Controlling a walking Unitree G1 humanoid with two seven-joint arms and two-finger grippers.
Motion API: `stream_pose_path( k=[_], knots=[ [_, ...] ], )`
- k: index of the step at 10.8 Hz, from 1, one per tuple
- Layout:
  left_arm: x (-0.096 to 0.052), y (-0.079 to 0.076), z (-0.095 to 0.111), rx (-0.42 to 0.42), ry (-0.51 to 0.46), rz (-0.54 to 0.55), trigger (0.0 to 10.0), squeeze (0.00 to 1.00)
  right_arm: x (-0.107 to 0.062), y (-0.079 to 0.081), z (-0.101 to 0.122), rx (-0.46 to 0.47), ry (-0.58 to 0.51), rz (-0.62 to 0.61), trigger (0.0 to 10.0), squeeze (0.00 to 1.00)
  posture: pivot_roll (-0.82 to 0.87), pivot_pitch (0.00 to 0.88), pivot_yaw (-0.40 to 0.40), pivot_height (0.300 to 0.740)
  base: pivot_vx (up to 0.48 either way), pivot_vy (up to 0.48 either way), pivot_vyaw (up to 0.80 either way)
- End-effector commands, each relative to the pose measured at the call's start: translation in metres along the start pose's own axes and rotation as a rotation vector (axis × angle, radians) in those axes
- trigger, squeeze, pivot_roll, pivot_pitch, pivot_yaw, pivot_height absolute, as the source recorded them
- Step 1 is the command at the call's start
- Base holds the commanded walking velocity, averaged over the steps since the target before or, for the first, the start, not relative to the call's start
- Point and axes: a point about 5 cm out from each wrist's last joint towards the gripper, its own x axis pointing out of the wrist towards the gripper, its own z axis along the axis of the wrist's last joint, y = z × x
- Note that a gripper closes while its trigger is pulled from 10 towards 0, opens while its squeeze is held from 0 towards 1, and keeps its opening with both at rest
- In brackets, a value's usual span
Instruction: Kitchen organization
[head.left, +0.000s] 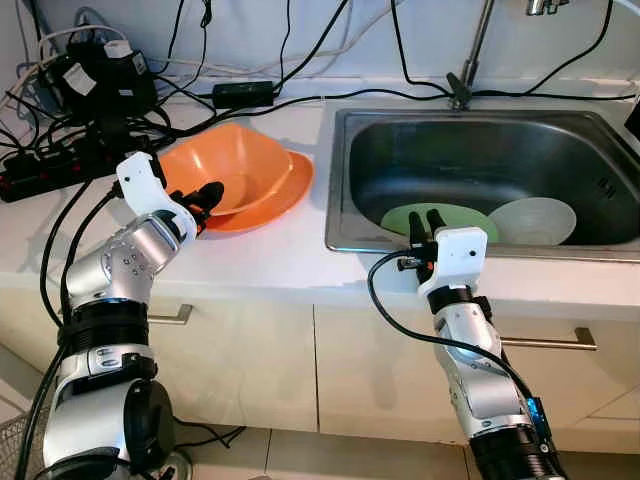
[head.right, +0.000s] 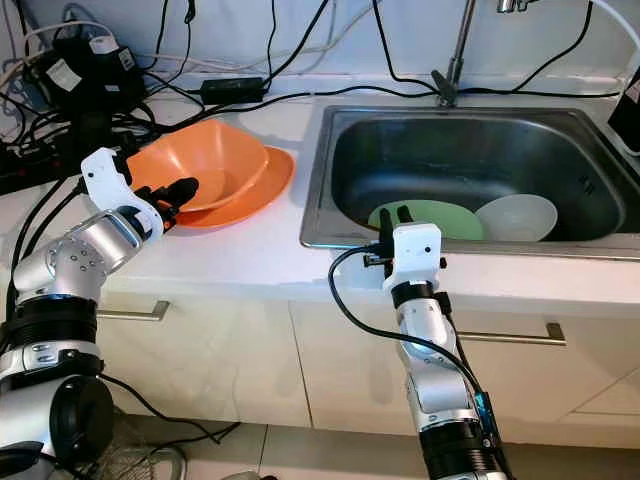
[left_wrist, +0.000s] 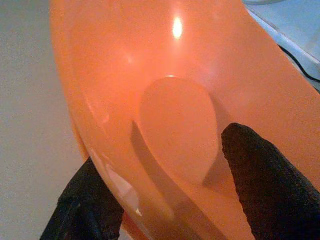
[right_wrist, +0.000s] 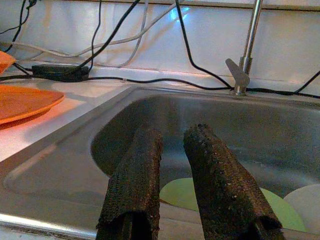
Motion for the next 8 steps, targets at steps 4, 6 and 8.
stream_pose_path(
  k=[4, 6, 8],
  knots=[
    [-0.0005, 0.0066, 0.0028, -0.011, -0.016, 0.041, 0.0, 0.0, 0.0022, 0.0026, -0.0014, -0.001, 0.015, 0.01, 10.0, 0.0, 0.01, 0.0, 0.074, 0.74, 0.0, 0.0, 0.0],
    [-0.0006, 0.0064, 0.0008, -0.01, -0.015, 0.043, 0.0, 0.0, 0.0018, 0.0027, -0.0018, -0.001, 0.018, 0.011, 10.0, 0.0, 0.01, 0.0, 0.071, 0.74, 0.0, 0.0, 0.0],
    [0.0, 0.0046, -0.0003, -0.01, -0.013, 0.041, 0.0, 0.0, 0.0022, 0.0031, -0.0015, 0.001, 0.018, 0.012, 10.0, 0.0, 0.01, 0.0, 0.071, 0.74, 0.0, 0.0, 0.0]
  ],
)
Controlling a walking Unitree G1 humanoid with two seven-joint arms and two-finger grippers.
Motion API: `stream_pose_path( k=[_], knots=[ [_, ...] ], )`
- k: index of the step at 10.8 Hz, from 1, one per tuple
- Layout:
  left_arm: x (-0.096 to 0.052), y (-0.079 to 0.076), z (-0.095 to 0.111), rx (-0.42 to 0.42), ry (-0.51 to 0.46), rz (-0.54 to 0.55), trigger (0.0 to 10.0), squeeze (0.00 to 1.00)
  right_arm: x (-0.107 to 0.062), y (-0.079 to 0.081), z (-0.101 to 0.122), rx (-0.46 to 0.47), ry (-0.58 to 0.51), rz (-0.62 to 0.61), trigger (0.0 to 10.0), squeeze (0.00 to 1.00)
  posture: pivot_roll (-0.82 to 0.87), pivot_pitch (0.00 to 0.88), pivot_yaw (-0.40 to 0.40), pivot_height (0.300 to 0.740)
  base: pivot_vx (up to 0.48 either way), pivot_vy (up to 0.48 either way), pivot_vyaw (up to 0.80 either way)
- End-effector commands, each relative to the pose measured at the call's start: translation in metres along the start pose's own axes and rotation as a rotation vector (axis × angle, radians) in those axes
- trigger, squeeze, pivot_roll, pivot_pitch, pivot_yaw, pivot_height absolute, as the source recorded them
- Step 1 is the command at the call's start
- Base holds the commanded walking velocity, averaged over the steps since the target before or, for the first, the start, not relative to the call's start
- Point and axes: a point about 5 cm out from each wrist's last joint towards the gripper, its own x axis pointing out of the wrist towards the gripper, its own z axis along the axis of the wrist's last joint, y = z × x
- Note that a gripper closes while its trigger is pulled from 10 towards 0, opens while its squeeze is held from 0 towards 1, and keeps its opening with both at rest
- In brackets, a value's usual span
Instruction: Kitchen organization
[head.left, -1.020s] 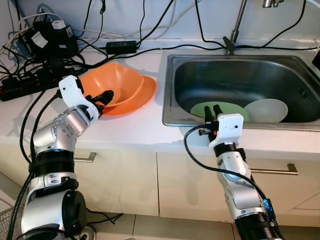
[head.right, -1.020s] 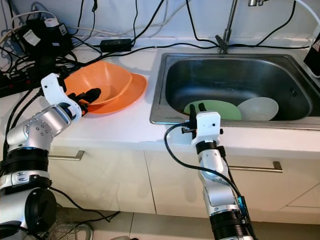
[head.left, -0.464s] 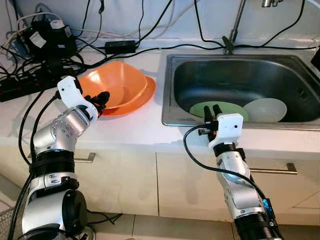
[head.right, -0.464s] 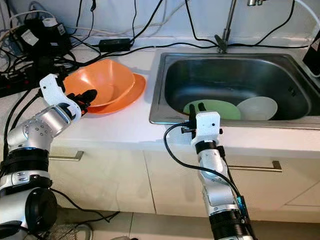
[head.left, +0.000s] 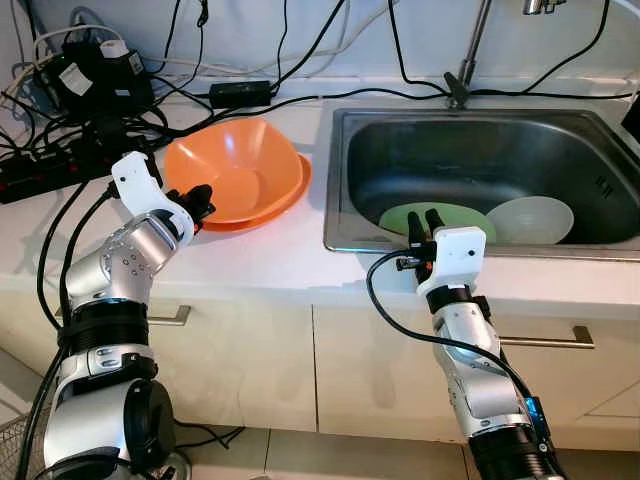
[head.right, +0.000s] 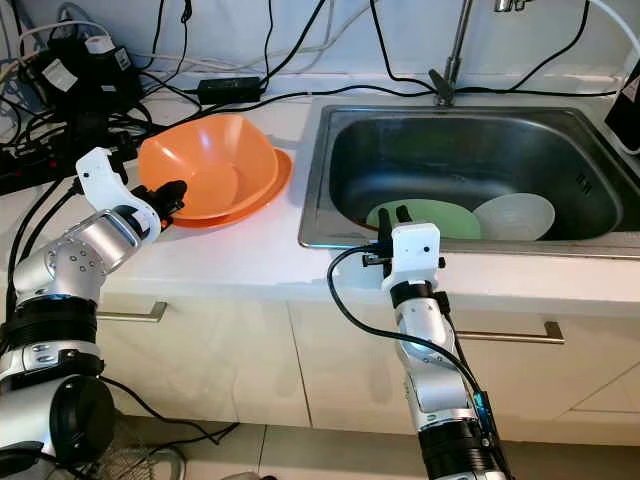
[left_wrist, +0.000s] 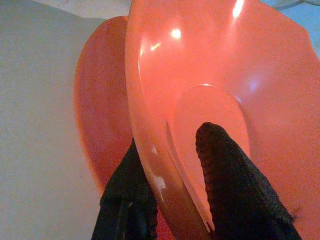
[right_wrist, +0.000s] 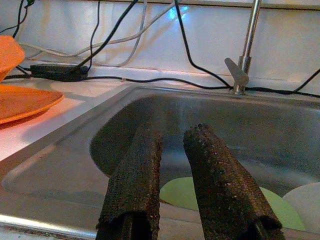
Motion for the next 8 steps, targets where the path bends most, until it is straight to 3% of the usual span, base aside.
stream_pose_path(
  k=[1, 5, 7, 8],
  knots=[
    [0.001, 0.002, -0.003, 0.0, 0.012, 0.016, 0.0, 0.0, 0.002, 0.002, -0.002, -0.002, 0.018, 0.008, 10.0, 0.0, 0.01, 0.0, 0.071, 0.74, 0.0, 0.0, 0.0],
    [0.001, 0.002, -0.001, -0.001, -0.012, 0.025, 0.0, 0.0, 0.001, 0.002, -0.002, -0.002, 0.022, 0.009, 10.0, 0.0, 0.01, 0.0, 0.07, 0.74, 0.0, 0.0, 0.0],
    [-0.003, -0.006, 0.02, -0.03, -0.196, -0.016, 0.0, 0.0, 0.001, 0.002, -0.003, -0.002, 0.024, 0.007, 10.0, 0.0, 0.01, 0.0, 0.069, 0.74, 0.0, 0.0, 0.0],
    [-0.004, -0.008, 0.025, -0.034, -0.229, -0.024, 0.0, 0.0, 0.001, 0.002, -0.003, -0.002, 0.024, 0.007, 10.0, 0.0, 0.01, 0.0, 0.069, 0.74, 0.0, 0.0, 0.0]
  ],
)
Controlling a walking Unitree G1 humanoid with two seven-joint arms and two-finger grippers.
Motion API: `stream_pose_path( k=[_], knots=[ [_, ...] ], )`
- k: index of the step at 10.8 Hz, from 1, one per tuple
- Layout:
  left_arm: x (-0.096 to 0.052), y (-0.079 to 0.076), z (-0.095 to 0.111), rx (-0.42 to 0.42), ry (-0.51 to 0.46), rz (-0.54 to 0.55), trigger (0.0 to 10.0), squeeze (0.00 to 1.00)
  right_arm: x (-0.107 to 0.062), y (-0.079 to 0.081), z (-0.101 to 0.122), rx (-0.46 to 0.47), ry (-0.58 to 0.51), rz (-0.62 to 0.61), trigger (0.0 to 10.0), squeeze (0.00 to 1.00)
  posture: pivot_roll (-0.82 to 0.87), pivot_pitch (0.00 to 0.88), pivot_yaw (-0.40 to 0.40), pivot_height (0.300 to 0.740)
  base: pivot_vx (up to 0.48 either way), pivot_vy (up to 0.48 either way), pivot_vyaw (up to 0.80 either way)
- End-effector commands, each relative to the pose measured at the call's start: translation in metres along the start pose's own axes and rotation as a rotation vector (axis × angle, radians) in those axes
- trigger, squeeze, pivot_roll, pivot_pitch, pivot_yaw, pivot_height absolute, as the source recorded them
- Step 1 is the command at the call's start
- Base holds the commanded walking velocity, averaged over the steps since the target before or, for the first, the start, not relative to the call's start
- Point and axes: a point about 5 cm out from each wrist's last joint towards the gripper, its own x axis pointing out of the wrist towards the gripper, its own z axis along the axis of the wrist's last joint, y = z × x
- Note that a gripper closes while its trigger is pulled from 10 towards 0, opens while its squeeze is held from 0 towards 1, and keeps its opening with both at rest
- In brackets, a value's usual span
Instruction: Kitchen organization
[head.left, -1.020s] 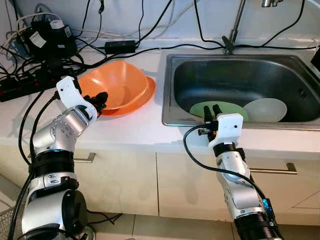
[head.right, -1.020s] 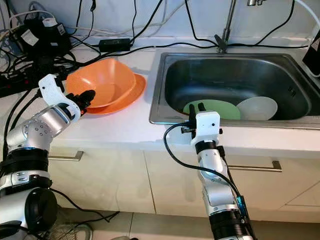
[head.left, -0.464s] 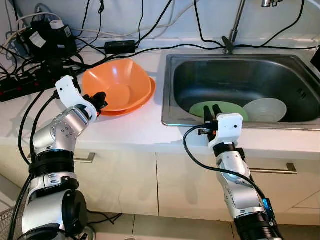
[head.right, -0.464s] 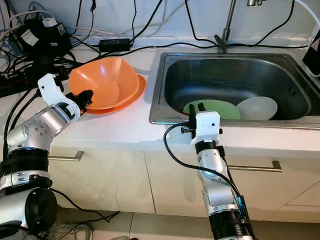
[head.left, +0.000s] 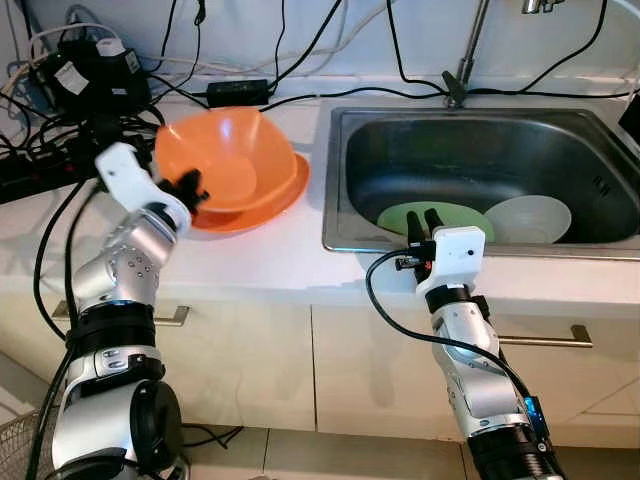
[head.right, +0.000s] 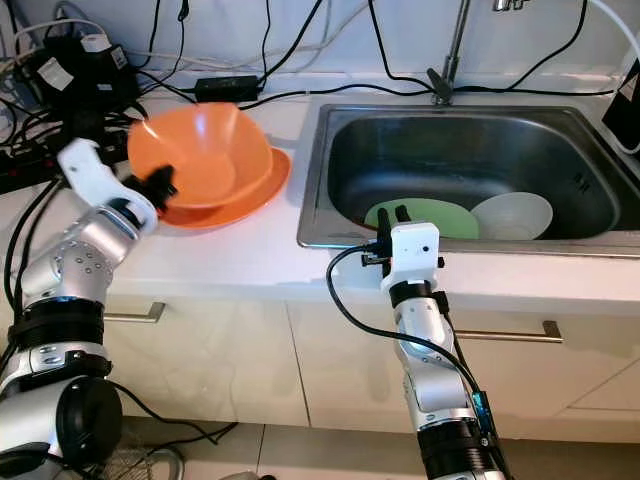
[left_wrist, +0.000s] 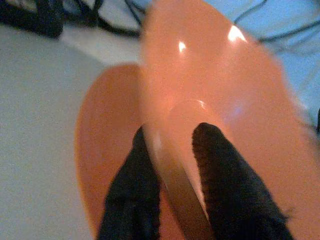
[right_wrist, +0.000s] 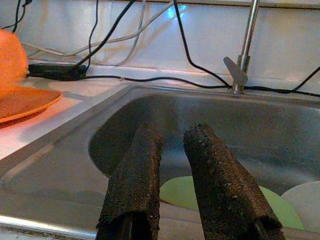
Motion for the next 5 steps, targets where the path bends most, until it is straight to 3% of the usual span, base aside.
stream_pose_path(
  k=[1, 3, 5],
  knots=[
    [-0.002, -0.011, 0.019, -0.015, -0.101, -0.048, 9.8, 0.0, 0.001, 0.001, -0.003, -0.007, 0.026, 0.007, 10.0, 0.0, 0.01, 0.0, 0.068, 0.74, 0.0, 0.0, 0.0],
    [-0.006, -0.029, 0.026, -0.036, -0.211, -0.14, 10.0, 0.0, 0.002, 0.002, -0.003, -0.008, 0.028, 0.011, 10.0, 0.0, 0.01, 0.0, 0.067, 0.74, 0.0, 0.0, 0.0],
    [-0.005, -0.029, 0.018, -0.027, -0.181, -0.143, 10.0, 0.0, 0.003, 0.003, -0.003, -0.007, 0.026, 0.015, 10.0, 0.0, 0.01, 0.0, 0.067, 0.74, 0.0, 0.0, 0.0]
  ],
)
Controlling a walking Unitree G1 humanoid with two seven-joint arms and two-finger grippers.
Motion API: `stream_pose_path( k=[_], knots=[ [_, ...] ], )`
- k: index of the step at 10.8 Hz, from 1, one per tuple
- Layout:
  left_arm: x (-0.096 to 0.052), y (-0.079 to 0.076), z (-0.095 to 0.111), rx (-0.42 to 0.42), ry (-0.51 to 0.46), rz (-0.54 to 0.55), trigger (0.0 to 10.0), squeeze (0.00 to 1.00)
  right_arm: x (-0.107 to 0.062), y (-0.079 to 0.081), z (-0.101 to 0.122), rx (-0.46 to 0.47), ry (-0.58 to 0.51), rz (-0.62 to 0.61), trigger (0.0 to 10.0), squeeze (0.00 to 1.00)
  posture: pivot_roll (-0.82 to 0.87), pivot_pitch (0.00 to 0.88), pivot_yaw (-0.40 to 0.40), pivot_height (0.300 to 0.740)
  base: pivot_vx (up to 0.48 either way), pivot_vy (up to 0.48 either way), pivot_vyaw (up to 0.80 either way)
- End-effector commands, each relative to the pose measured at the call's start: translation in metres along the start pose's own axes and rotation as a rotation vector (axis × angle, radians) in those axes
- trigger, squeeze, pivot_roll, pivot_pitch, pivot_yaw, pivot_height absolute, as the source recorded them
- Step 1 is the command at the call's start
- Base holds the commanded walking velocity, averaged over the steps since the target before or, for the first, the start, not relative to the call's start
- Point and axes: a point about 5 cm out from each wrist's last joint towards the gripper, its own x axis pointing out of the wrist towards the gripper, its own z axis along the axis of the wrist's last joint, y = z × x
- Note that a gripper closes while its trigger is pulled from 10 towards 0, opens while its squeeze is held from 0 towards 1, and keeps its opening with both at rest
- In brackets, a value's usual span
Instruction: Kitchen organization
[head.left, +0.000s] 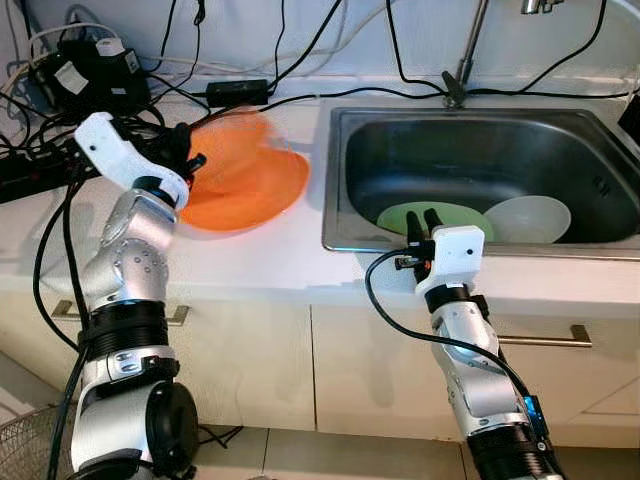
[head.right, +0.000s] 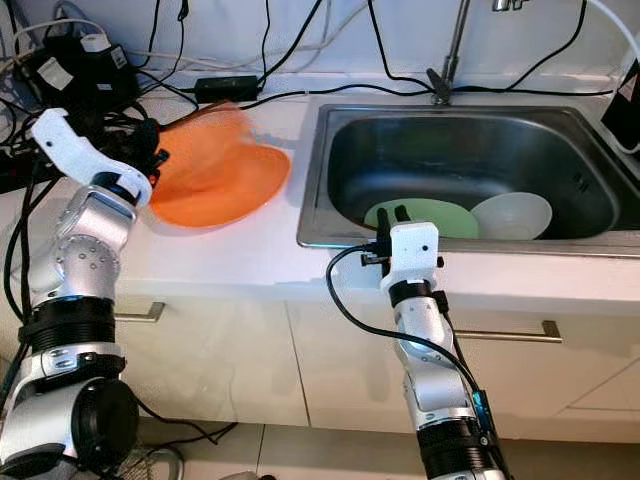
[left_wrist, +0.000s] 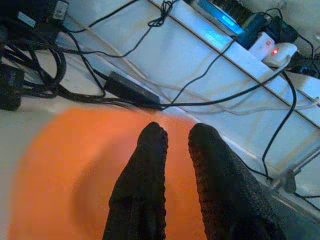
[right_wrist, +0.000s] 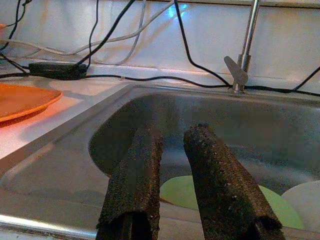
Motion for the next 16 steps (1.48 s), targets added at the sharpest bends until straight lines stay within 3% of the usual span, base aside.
stream_pose_path(
  k=[1, 8, 9, 13, 15, 16],
  knots=[
    [-0.001, 0.001, -0.004, 0.024, 0.029, -0.002, 10.0, 0.0, 0.002, 0.002, -0.003, -0.009, 0.023, 0.013, 10.0, 0.0, 0.01, 0.0, 0.066, 0.74, 0.0, 0.0, 0.0],
    [-0.004, -0.001, -0.011, 0.033, 0.047, -0.037, 10.0, 0.0, 0.002, 0.002, -0.003, -0.009, 0.029, 0.011, 10.0, 0.0, 0.02, 0.0, 0.062, 0.74, 0.0, 0.0, 0.0],
    [-0.004, -0.003, -0.011, 0.033, 0.041, -0.046, 10.0, 1.0, 0.002, 0.002, -0.003, -0.008, 0.029, 0.011, 10.0, 0.0, 0.02, 0.0, 0.062, 0.74, 0.0, 0.0, 0.0],
    [-0.003, -0.001, -0.003, 0.012, 0.023, -0.024, 10.0, 1.0, 0.002, 0.003, -0.004, -0.006, 0.03, 0.011, 10.0, 0.0, 0.02, 0.0, 0.065, 0.74, 0.0, 0.0, 0.0],
    [-0.002, 0.012, 0.01, 0.006, -0.011, 0.105, 10.0, 1.0, 0.002, 0.002, -0.004, -0.006, 0.03, 0.009, 10.0, 0.0, 0.02, 0.0, 0.065, 0.74, 0.0, 0.0, 0.0],
    [-0.002, 0.019, 0.019, -0.011, -0.024, 0.192, 10.0, 0.0, 0.002, 0.002, -0.004, -0.006, 0.031, 0.011, 10.0, 0.0, 0.02, 0.0, 0.064, 0.74, 0.0, 0.0, 0.0]
  ],
)
